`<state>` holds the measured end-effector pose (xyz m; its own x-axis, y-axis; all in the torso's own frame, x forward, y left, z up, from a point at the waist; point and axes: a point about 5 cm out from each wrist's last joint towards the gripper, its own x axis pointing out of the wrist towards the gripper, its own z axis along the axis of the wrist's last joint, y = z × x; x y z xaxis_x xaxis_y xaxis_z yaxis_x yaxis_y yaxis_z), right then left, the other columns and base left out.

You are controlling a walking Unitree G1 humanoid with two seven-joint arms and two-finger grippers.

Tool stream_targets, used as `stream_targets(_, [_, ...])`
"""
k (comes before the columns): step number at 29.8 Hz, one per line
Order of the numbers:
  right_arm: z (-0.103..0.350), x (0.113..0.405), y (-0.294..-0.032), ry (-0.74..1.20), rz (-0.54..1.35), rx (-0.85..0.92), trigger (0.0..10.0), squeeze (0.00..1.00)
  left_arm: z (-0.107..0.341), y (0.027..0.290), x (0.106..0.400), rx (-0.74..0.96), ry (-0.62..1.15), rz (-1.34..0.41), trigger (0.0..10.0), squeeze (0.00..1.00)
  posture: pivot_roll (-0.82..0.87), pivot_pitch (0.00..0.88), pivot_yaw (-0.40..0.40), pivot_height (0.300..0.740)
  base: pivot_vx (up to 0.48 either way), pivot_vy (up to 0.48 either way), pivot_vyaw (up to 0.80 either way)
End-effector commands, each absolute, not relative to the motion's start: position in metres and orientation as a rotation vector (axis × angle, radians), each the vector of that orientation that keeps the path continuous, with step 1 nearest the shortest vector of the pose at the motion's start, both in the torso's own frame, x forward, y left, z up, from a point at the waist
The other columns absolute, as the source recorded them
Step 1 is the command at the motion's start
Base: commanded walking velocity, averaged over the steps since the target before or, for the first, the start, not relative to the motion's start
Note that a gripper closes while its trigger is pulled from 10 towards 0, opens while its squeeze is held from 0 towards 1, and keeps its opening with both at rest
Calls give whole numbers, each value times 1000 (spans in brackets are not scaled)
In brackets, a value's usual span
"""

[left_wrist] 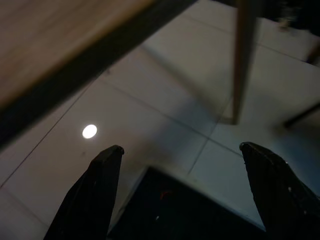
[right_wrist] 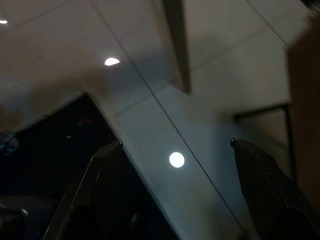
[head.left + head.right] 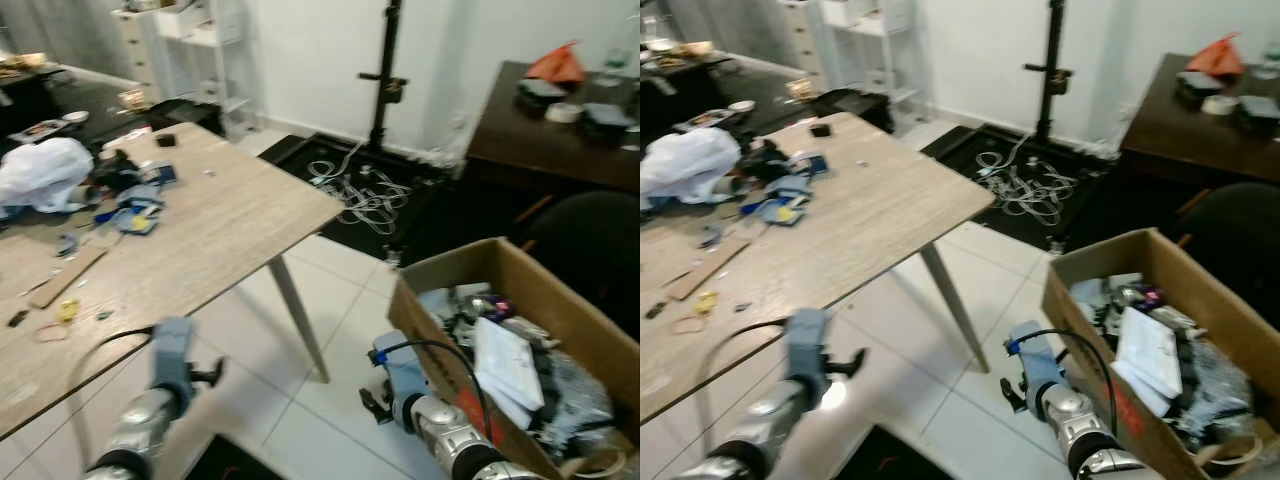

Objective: Picking trash to rubbish bin

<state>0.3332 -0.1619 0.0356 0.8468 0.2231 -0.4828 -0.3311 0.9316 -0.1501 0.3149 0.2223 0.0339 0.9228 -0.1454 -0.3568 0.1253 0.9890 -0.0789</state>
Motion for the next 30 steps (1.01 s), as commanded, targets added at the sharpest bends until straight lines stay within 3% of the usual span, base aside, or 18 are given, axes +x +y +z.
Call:
stream_targets(1, [33, 330, -162, 469, 306, -199, 10000, 0, 26, 220, 307, -73, 371, -156, 10000, 0, -100, 236, 36, 740, 0, 0, 706])
stream_targets(2, [33, 330, -162, 469, 306, -199, 10000, 0, 26, 220, 307, -73, 371, -156, 10000, 0, -100, 236, 36, 740, 0, 0, 706])
stream_targets(6, [20, 316, -166, 476, 330, -167, 10000, 0, -21, 219, 251, 79, 565, -354, 10000, 0, -83, 262, 29, 740, 0, 0, 711])
stream_targets(7, [20, 316, -166, 476, 330, -167, 10000, 0, -21, 219, 251, 79, 565, -354, 10000, 0, -83, 262, 29, 740, 0, 0, 712])
stream_targets(8, [11, 307, -167, 499, 341, -169, 10000, 0, -43, 217, 220, 130, 697, -464, 10000, 0, -78, 264, 30, 740, 0, 0, 706])
stream_targets(9, [11, 307, -167, 499, 341, -169, 10000, 0, -43, 217, 220, 130, 697, -464, 10000, 0, -78, 264, 30, 740, 0, 0, 706])
stream_targets(12, [-7, 289, -167, 552, 354, -142, 10000, 0, -68, 228, 171, 151, 883, -509, 10000, 0, -62, 286, 40, 740, 0, 0, 712])
stream_targets(15, [-15, 280, -162, 575, 376, -135, 10000, 0, -75, 238, 152, 171, 947, -478, 10000, 0, -63, 289, 56, 740, 0, 0, 710])
stream_targets(19, [-23, 271, -152, 596, 407, -131, 10000, 0, -73, 255, 151, 146, 951, -324, 10000, 0, -62, 255, 81, 740, 0, 0, 709])
stream_targets(24, [-25, 269, -149, 604, 422, -149, 10000, 0, -53, 267, 186, -22, 759, -116, 10000, 0, -50, 180, 95, 740, 0, 0, 712])
stream_targets(30, [-21, 273, -142, 594, 469, -163, 10000, 0, -36, 259, 212, -247, 568, -101, 10000, 0, -28, 130, 74, 740, 0, 0, 711])
